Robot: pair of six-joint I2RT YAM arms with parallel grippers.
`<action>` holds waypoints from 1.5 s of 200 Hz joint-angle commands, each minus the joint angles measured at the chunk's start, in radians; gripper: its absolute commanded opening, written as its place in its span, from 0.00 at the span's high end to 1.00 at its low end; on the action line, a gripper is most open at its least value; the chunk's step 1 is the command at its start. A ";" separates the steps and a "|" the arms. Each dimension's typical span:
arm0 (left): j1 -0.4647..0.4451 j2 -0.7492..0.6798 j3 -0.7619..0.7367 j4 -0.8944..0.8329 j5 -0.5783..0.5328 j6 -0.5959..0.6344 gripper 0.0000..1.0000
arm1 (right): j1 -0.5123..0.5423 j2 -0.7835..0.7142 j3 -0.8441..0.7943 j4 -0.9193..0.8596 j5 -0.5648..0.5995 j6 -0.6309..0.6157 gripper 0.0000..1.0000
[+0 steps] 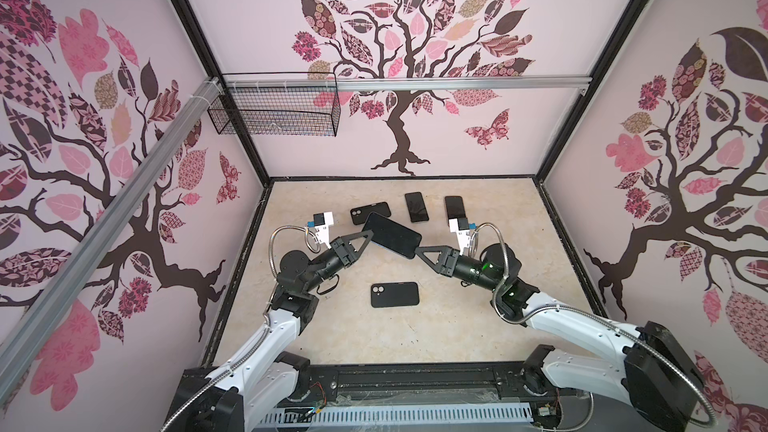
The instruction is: Put the phone into the phone case
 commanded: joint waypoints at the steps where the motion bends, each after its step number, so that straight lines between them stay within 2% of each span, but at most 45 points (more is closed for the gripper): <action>1: 0.004 -0.021 -0.019 0.099 -0.002 -0.026 1.00 | -0.002 0.030 0.016 0.070 -0.022 0.010 0.53; 44: 0.004 -0.026 -0.025 0.130 -0.006 -0.043 1.00 | -0.001 0.089 0.016 0.208 -0.058 0.054 0.64; 86: 0.004 -0.034 -0.040 0.146 -0.017 -0.050 1.00 | -0.001 0.132 0.040 0.299 -0.073 0.071 0.69; 122: 0.004 -0.033 -0.059 0.178 -0.034 -0.063 1.00 | 0.000 0.164 0.050 0.366 -0.086 0.099 0.77; 167: 0.003 -0.037 -0.072 0.173 -0.031 -0.051 1.00 | 0.000 0.158 0.052 0.365 -0.086 0.091 0.93; 194: 0.004 -0.048 -0.087 0.131 -0.028 -0.009 0.82 | -0.001 0.121 0.055 0.328 -0.078 0.063 0.96; 244: 0.004 -0.104 -0.115 -0.027 -0.042 0.099 0.50 | -0.008 0.008 0.087 0.068 -0.023 -0.072 1.00; 280: 0.004 -0.217 -0.066 -0.403 -0.109 0.280 0.32 | -0.031 -0.057 0.127 -0.145 0.020 -0.171 1.00; 300: 0.004 -0.277 -0.033 -0.624 -0.188 0.372 0.29 | -0.041 -0.090 0.128 -0.201 0.024 -0.225 1.00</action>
